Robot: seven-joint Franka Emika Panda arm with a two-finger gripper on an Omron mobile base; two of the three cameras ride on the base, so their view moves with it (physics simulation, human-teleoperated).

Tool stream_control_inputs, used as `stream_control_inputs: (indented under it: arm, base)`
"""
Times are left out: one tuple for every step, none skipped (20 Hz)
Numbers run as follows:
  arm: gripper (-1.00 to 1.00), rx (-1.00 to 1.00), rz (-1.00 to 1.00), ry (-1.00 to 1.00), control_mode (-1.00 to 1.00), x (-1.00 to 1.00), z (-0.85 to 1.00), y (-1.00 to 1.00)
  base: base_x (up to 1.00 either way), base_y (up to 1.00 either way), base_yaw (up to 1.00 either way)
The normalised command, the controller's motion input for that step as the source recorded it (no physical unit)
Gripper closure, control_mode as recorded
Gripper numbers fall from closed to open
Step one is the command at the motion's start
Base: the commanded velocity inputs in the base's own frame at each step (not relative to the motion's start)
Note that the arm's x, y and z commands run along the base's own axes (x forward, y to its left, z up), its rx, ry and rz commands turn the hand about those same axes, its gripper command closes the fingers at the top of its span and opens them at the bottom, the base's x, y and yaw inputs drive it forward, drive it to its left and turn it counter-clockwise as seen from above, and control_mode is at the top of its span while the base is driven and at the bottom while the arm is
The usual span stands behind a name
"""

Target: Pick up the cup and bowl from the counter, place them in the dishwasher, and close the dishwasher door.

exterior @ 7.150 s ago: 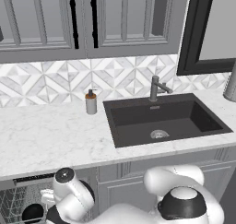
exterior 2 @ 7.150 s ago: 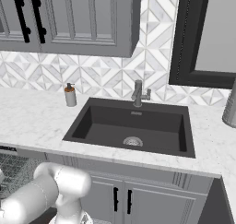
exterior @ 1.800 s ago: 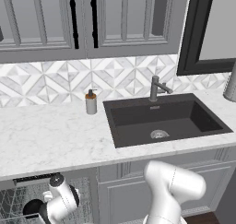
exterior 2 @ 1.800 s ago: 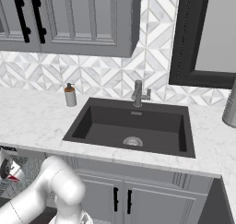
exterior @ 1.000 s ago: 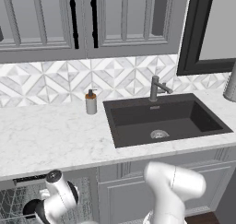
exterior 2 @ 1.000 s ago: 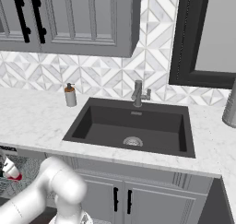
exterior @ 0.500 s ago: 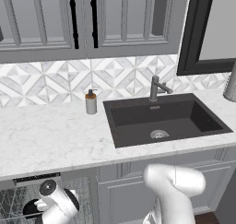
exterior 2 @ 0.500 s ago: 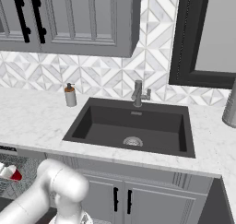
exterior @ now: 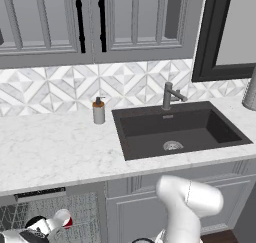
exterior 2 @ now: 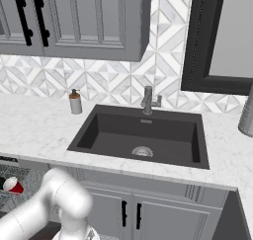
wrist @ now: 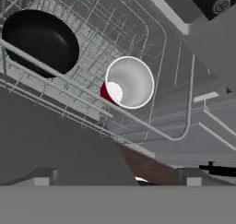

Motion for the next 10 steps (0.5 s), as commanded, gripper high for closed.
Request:
stream_control_inputs:
  arm:
    - [-1.0,-0.75,0.43,0.19,-1.0,-0.41,0.2,0.96]
    - [-1.0,-0.79,0.44,0.19,-1.0,-0.42,0.19,0.89]
    - [-1.0,-0.77,0.45,0.17,-1.0,-0.31,0.08,0.84]
    - [-1.0,-0.7,0.45,0.12,-1.0,0.0,0.0,0.77]
    - [-1.0,-0.47,0.38,0.03,-1.0,0.3,0.0,0.21]
    - [-1.0,-0.24,0.31,0.0,-1.0,0.51,0.0,0.0]
    - [-1.0,-0.05,0.25,0.0,-1.0,0.64,0.0,-0.03]
    - [-1.0,-0.01,0.23,0.0,-1.0,0.7,-0.01,-0.06]
    - [-1.0,0.0,0.21,0.0,-1.0,0.7,-0.02,-0.09]
    - [-1.0,0.0,0.2,0.0,-1.0,0.81,0.0,-0.09]
  base:
    - [0.0,0.0,0.0]
    - [0.0,0.0,0.0]
    - [0.0,0.0,0.0]
    - [0.0,0.0,0.0]
    - [0.0,0.0,0.0]
    - [0.0,0.0,0.0]
    - [0.0,0.0,0.0]
    - [0.0,0.0,0.0]
    - [0.0,0.0,0.0]
    - [0.0,0.0,0.0]
